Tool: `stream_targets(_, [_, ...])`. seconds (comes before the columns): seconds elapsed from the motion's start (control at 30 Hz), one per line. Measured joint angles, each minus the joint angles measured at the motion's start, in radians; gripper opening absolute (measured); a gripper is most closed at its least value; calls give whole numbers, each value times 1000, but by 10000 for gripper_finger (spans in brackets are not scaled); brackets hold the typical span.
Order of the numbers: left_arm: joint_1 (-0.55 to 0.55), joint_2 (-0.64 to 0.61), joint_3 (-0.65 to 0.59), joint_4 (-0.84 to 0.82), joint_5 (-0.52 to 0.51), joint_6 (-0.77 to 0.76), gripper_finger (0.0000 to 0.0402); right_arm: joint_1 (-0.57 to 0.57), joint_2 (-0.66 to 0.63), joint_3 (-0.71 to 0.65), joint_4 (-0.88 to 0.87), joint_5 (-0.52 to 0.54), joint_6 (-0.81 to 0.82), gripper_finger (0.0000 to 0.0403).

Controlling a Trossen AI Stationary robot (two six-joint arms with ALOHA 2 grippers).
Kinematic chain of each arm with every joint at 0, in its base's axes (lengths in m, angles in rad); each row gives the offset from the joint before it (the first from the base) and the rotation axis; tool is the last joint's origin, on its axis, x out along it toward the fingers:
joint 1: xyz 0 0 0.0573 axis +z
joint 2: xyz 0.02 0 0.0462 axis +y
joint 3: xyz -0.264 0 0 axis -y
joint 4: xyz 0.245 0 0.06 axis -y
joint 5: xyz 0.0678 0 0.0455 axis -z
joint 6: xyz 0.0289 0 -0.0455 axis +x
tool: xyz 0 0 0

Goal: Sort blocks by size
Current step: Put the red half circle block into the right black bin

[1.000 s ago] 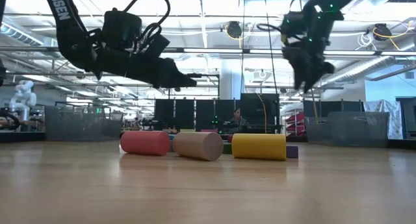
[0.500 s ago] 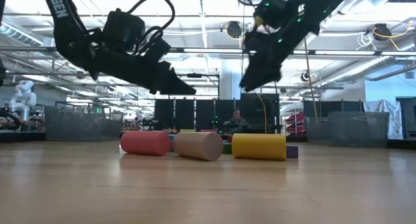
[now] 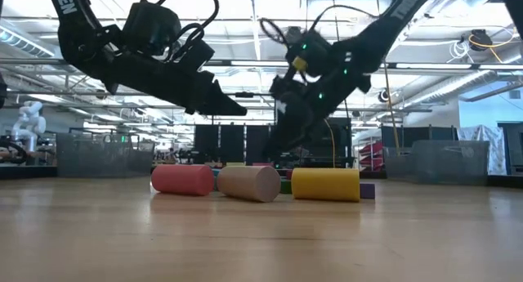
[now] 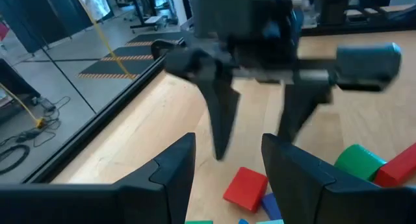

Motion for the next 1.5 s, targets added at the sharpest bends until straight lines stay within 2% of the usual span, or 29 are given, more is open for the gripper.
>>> stream_targets(0.27, [-4,0,0,2,-27,30,180,4,50,0,29,58,32,222])
stream_targets(0.97, [-38,0,0,3,-71,-25,180,12,50,0,25,58,-4,222])
stream_targets(1.2, [-48,0,0,3,-71,-27,180,12,113,4,99,47,8,212])
stream_targets(1.5, [-76,0,0,0,-72,-27,180,11,116,4,91,48,34,205])
